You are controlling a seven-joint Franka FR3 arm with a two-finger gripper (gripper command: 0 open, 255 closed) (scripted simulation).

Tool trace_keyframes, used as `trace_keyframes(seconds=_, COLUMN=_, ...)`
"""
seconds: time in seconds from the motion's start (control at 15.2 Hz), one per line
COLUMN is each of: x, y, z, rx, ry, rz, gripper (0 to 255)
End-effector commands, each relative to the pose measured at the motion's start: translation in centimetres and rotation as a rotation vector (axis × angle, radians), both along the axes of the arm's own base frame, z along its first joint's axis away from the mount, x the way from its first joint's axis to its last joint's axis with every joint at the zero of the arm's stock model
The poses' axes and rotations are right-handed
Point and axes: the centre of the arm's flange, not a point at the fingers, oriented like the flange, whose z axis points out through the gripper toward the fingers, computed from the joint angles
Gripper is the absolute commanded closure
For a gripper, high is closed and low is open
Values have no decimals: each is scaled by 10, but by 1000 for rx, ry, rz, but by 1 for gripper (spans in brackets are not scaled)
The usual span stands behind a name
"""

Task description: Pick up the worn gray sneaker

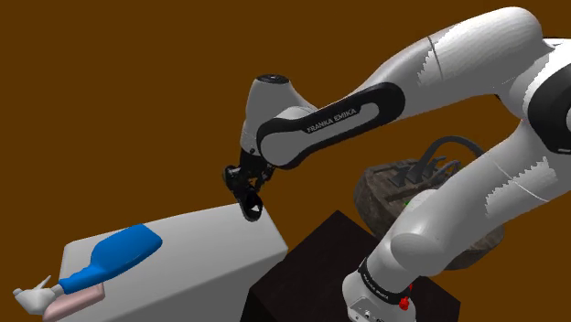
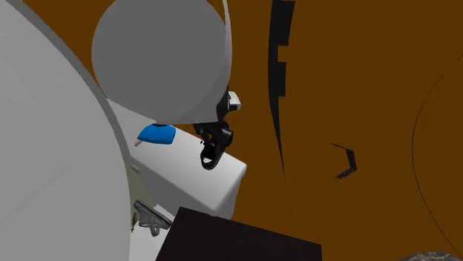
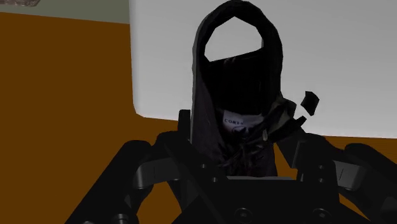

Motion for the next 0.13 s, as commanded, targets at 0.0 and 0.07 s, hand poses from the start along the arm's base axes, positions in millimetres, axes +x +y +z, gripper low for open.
trace_keyframes(seconds=0.0, x=-1, y=-1, z=5, rx=0, ry=0, rz=0, gripper=255)
trace_keyframes(seconds=0.07, x=-1, y=-1, z=5, rx=0, ry=0, rz=0, gripper=255)
